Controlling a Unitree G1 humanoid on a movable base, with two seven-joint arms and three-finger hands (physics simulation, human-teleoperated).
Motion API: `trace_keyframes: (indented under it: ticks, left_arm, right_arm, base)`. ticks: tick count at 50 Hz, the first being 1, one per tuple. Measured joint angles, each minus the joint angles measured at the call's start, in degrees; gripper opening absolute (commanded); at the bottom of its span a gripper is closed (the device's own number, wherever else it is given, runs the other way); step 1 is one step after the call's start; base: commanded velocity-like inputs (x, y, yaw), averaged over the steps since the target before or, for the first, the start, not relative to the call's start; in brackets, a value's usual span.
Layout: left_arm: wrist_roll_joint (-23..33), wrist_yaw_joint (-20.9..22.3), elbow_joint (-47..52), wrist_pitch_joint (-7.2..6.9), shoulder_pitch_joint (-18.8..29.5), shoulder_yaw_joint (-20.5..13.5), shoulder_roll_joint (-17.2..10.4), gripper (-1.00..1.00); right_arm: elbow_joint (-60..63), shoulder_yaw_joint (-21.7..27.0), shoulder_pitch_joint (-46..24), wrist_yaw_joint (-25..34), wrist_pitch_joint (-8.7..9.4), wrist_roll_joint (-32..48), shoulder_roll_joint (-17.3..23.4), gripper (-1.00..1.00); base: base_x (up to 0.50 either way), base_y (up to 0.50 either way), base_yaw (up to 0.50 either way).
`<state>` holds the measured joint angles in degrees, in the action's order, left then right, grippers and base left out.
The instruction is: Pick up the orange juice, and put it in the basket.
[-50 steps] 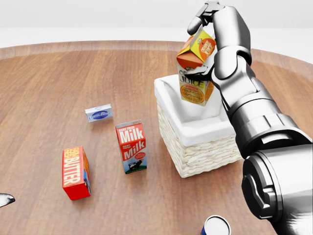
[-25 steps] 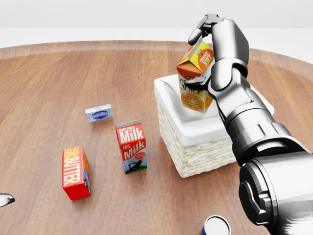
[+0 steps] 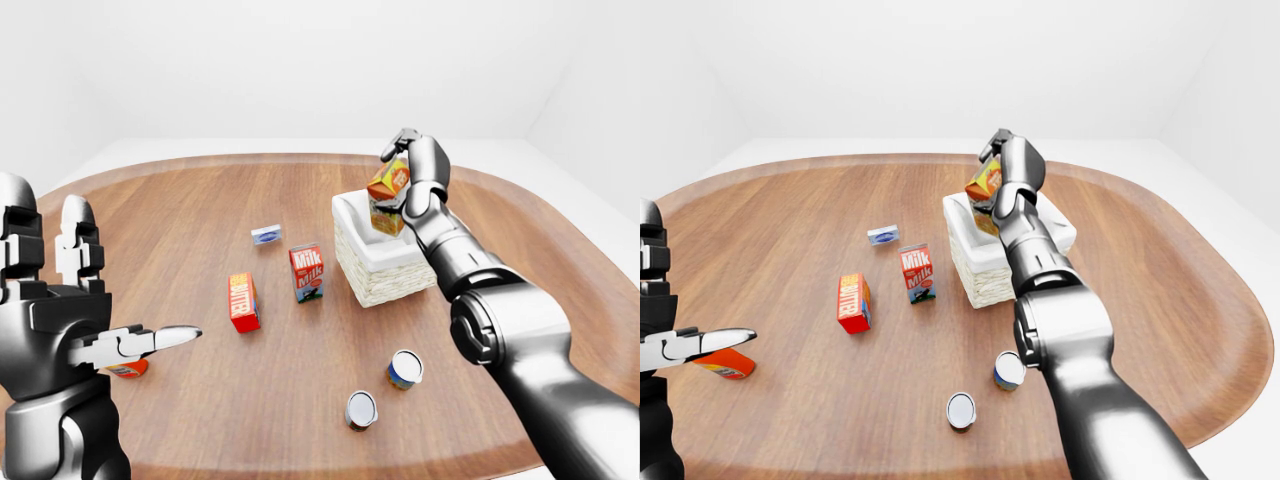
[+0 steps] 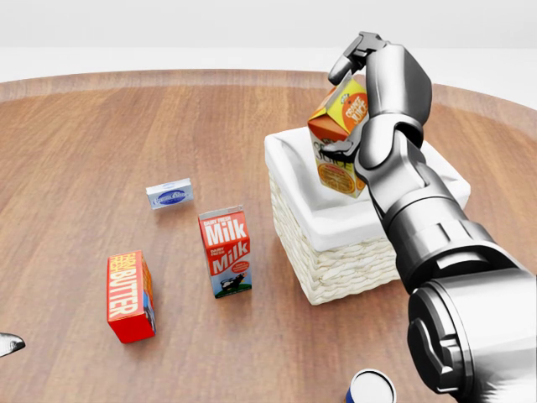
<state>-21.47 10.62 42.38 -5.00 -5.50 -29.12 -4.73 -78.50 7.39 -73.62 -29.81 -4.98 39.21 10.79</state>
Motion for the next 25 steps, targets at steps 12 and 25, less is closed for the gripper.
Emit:
trace_keyframes:
  ticks: [12,25]
  left_arm:
    - [0.0,0.0,-0.1,0.00,0.1,0.1,0.0,1.00]
    - [-0.1,0.0,-0.3,0.00,0.2,0.1,-0.1,1.00]
  right_arm:
    - [-0.1,0.2,1.4,-0.2,0.00,0.7,-0.7,-1.00]
    - [-0.4,0.6,3.2,-0.2,0.00,1.3,-1.9,-1.00]
  base:
    - [0.00,0.00,0.00]
    - [0.00,0.00,0.00]
